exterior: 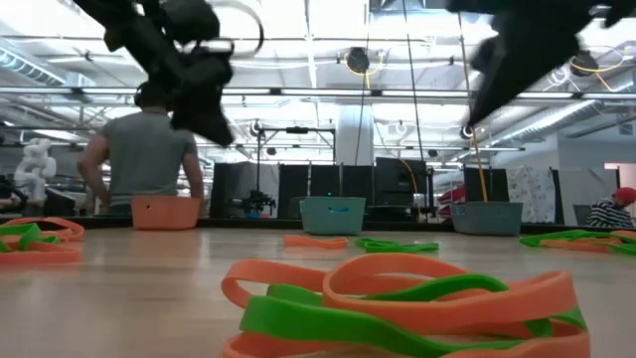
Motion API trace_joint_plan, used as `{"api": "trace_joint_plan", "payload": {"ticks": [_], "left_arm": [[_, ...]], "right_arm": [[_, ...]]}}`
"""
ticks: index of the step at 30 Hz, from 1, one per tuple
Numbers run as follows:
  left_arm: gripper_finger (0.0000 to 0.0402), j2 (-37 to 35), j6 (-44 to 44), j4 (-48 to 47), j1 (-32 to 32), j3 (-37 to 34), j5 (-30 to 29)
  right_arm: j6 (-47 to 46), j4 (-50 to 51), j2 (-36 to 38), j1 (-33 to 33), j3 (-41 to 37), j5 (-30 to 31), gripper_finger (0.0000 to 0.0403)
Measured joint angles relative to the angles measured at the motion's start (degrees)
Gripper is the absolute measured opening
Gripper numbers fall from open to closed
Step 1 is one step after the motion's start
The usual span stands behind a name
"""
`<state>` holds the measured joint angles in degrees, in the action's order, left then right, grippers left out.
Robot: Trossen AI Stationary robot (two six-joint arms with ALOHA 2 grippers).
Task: Sort rubber bands into baskets
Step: Put the orange rubber band into the orange bin
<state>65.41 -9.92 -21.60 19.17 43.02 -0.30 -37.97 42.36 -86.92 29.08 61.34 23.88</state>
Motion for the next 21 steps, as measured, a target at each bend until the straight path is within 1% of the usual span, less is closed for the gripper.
{"api": "trace_joint_plan", "payload": {"ticks": [2,4,6,8,11,15,18,21], "left_arm": [[0.0173,-0.17,-0.06,8.06,-6.12,-1.86,-0.16],[0.0173,-0.22,0.85,16.02,-12.12,-3.77,-0.17],[0.0173,0.16,3.02,25.27,-17.62,-5.75,-0.20],[0.0173,0.70,5.83,32.93,-22.20,-7.47,-0.18],[0.0173,1.96,8.96,39.41,-26.91,-9.17,-0.24],[0.0173,4.70,9.41,46.62,-30.36,-10.79,-0.26],[0.0173,5.69,9.21,48.28,-31.35,-10.73,-0.42],[0.0173,5.95,8.88,47.94,-31.71,-10.69,-0.46]], "right_arm": [[-6.13,5.82,0.16,1.35,1.14,-4.60,0.0157],[-11.55,8.50,0.18,3.04,1.15,-10.98,0.0157],[-16.71,8.75,0.16,5.27,1.14,-17.05,0.0157],[-21.55,7.89,-0.02,7.55,1.14,-20.38,0.0157],[-26.30,6.09,-0.08,10.84,1.14,-21.13,0.0157],[-26.78,4.83,-0.08,14.59,1.14,-20.53,0.0157],[-25.16,4.87,-0.88,16.79,1.14,-19.43,0.0157],[-24.56,5.44,-1.96,18.22,0.90,-18.69,0.0157]]}}
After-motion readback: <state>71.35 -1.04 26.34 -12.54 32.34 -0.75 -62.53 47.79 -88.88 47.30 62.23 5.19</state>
